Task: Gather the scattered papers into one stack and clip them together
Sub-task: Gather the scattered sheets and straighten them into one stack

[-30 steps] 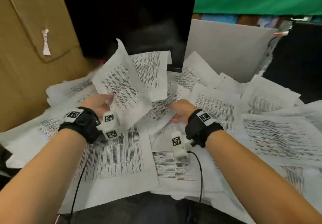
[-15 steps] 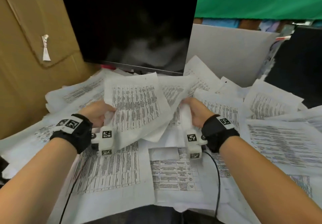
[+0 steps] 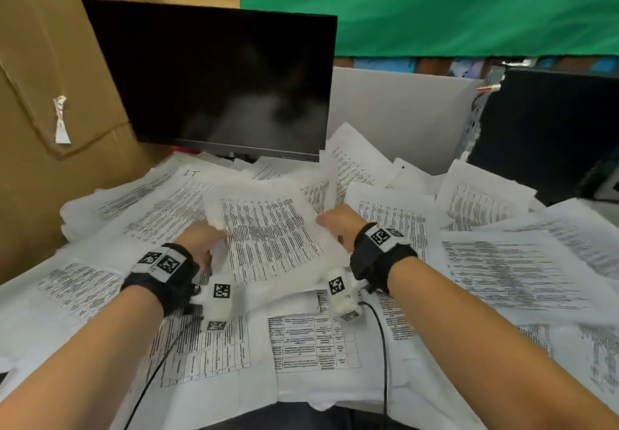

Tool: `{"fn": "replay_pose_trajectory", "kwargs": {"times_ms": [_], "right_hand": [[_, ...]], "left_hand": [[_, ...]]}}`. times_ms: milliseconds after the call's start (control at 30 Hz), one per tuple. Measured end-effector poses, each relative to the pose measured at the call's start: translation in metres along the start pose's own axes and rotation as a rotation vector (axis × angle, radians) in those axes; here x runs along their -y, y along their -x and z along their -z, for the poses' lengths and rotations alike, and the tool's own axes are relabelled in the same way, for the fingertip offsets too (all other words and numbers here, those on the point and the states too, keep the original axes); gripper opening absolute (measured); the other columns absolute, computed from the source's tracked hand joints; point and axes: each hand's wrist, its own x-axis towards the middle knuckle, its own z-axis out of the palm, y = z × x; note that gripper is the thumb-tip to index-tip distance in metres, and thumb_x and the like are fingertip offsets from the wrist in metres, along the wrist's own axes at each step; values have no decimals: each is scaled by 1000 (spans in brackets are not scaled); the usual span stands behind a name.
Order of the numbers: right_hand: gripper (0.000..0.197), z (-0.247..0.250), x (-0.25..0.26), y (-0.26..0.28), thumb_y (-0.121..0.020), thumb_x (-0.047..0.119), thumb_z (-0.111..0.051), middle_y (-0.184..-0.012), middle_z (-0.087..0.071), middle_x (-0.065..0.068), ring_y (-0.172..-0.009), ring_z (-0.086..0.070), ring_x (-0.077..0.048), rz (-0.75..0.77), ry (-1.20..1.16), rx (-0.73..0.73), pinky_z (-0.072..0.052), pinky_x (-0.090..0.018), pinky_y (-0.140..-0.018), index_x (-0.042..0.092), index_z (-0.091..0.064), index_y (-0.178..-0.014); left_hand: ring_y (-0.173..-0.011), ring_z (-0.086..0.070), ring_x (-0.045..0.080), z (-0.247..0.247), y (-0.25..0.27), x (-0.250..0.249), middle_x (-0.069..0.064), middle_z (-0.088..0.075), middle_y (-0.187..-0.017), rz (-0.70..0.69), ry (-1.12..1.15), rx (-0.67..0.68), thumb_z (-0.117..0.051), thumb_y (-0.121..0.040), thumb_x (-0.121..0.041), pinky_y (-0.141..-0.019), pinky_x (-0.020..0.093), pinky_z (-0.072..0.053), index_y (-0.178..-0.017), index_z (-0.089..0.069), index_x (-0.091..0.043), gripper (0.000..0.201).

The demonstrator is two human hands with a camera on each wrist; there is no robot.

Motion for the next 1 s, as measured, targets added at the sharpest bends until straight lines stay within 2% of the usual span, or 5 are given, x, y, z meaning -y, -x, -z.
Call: {"fn": "replay_pose_trajectory", "kwargs": {"times_ms": [200, 467, 667, 867, 1000], "right_hand": [[48, 70, 9, 7, -80, 16, -71, -124, -63, -15, -113, -61, -33, 46, -158, 65, -46, -50, -102, 5, -56, -125], [35, 112, -1, 45, -98, 6, -49, -125, -65, -19, -117, -61, -37, 223, -400, 72, -47, -50, -102, 3, -55, -132], [71, 134, 0, 69, -85, 72, -48, -144, -53, 8, -133, -50, -14, 373, -296, 70, -37, -43, -113, 34, -43, -145], [29, 157, 16, 91, -94, 22, -64, -120, -69, -4, -109, -66, -20, 626, -15, -383, -50, -46, -101, 13, -63, -121], [37, 174, 17, 107, -92, 27, -66, -120, -61, 18, -104, -59, 8, 690, -131, -342, -49, -10, -88, 26, -53, -127]], "left_hand": [[-121, -51, 19, 23, 18, -36, 0, -53, -136, -238, 149, 1, -43, -100, -19, -99, 31, -44, -137, -45, -11, 37], [-103, -60, 24, -50, 22, -68, 9, -62, -121, -264, 419, 177, -55, -94, -32, -92, 38, -52, -121, -55, -8, 37], [-87, -56, 15, -106, 49, -113, 4, -57, -103, -546, 377, -40, -60, -88, -20, -74, 23, -45, -109, -44, -8, 29], [-72, -61, 6, -122, 108, -176, 4, -68, -94, -1016, 479, -120, -48, -93, -8, -68, 17, -48, -124, -31, -26, 40], [-84, -60, -9, -122, 118, -188, -13, -56, -104, -1095, 433, -112, -57, -93, -21, -72, 9, -48, -131, -35, -9, 46]]}}
